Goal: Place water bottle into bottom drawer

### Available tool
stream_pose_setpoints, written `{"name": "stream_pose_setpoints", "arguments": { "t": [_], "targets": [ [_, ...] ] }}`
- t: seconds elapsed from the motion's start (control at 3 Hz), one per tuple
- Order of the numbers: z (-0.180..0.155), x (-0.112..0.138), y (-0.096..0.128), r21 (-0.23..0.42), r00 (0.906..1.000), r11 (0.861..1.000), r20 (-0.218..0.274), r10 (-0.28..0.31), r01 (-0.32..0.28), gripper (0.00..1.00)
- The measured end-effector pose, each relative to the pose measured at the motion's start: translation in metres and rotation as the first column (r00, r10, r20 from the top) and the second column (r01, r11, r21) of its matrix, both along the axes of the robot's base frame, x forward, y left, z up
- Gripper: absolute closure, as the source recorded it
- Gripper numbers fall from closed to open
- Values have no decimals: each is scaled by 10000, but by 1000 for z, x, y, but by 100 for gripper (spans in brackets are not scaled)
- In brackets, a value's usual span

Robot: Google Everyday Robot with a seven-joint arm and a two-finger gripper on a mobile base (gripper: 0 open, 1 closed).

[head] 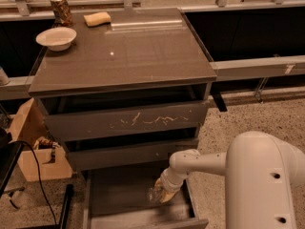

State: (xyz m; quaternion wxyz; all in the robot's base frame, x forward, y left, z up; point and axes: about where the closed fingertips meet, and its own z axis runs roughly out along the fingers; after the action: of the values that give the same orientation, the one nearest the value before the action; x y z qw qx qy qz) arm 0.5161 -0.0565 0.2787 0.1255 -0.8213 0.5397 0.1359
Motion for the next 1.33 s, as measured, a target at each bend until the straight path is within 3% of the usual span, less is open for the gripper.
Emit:
{"name": "stream_pose_setpoints", "arguments": {
  "t": [1.33],
  "targets": [
    [-70,-5,4,-532,9977,9977,-551,386,-416,100]
  ]
}}
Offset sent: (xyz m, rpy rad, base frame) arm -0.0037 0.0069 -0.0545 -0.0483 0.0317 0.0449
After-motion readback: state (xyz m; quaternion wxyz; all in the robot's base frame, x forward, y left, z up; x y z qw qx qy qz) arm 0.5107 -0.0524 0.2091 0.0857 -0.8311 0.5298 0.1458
